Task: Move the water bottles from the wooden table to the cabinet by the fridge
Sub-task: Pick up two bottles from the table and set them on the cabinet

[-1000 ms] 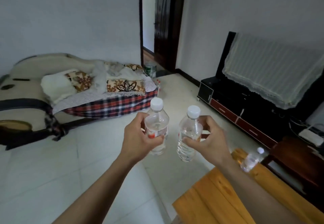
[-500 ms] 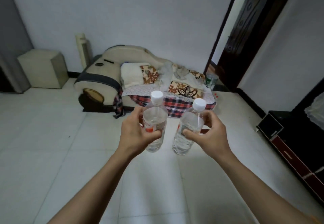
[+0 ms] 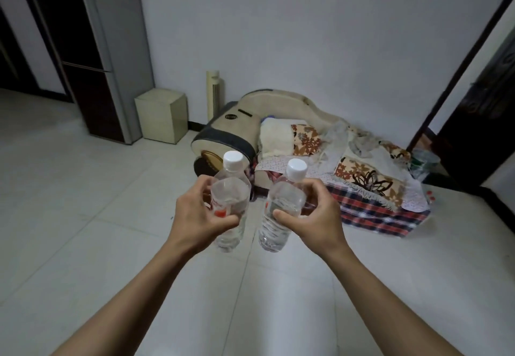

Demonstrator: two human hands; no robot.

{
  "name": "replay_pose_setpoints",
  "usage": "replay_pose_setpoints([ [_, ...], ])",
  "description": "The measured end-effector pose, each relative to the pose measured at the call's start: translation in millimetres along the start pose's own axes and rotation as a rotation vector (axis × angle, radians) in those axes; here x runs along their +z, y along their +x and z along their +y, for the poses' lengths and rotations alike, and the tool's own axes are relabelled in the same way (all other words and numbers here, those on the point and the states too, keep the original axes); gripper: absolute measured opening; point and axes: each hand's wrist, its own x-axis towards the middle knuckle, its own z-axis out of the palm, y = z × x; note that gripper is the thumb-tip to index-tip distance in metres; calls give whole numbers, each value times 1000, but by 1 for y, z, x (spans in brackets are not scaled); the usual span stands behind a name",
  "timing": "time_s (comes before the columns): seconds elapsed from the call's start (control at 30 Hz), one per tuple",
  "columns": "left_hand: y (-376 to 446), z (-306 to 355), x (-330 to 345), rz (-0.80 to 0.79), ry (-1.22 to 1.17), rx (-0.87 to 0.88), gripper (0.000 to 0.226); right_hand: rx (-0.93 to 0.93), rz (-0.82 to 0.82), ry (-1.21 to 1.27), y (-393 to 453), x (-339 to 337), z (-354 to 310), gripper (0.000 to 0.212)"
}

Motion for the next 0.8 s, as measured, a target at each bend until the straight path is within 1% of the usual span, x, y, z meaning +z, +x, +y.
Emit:
replay_pose_setpoints([
  [0.23, 83, -18, 8, 87, 48, -29, 65, -42, -88, 63, 105, 30, 34, 57],
  [0.4, 129, -45, -5, 141, 72, -75, 68, -37, -162, 87, 166, 67, 46, 60],
  [0.5, 157, -71, -18, 176, 72, -101, 67, -47, -190, 82, 199, 98, 49, 60],
  [0.67, 207, -125, -46, 225, 62, -124, 67, -76, -182, 91, 254, 162, 41, 57],
  [0.8, 255, -169, -82, 266, 28, -145, 69, -85, -175, 83, 303, 221, 26, 56],
])
